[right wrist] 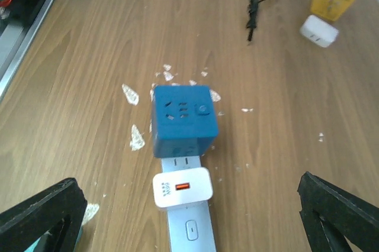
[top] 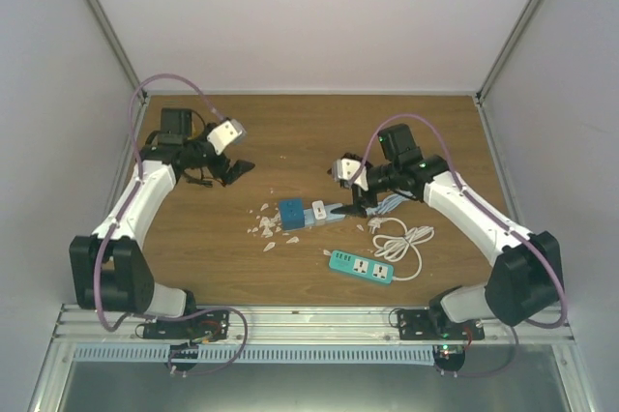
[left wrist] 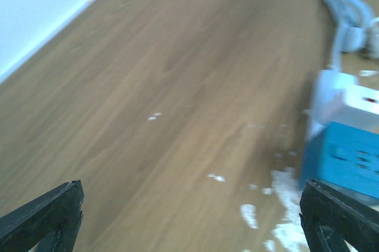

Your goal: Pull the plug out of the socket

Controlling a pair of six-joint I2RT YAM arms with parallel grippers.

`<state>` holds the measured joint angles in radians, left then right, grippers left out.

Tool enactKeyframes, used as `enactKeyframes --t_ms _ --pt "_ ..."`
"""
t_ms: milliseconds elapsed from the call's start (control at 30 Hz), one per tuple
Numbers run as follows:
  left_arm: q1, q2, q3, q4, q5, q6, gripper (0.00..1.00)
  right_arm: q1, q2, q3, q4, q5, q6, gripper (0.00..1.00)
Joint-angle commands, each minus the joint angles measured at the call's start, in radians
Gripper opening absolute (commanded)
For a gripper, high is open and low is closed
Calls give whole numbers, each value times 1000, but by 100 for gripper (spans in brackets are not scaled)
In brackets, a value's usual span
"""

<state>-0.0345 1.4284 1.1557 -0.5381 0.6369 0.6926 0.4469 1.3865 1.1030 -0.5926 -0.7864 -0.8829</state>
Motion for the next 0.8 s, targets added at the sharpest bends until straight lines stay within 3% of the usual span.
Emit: enactKeyframes --t_ms 0,333,767 --pt "-40 -86 -83 -98 151 96 99 -4 62 -40 -19 -45 -194 97" --pt "-178 -193 -264 -117 165 186 99 1 229 -35 25 -29 -230 91" --pt "-218 -177 -379 7 151 201 99 27 316 -66 153 6 -213 87"
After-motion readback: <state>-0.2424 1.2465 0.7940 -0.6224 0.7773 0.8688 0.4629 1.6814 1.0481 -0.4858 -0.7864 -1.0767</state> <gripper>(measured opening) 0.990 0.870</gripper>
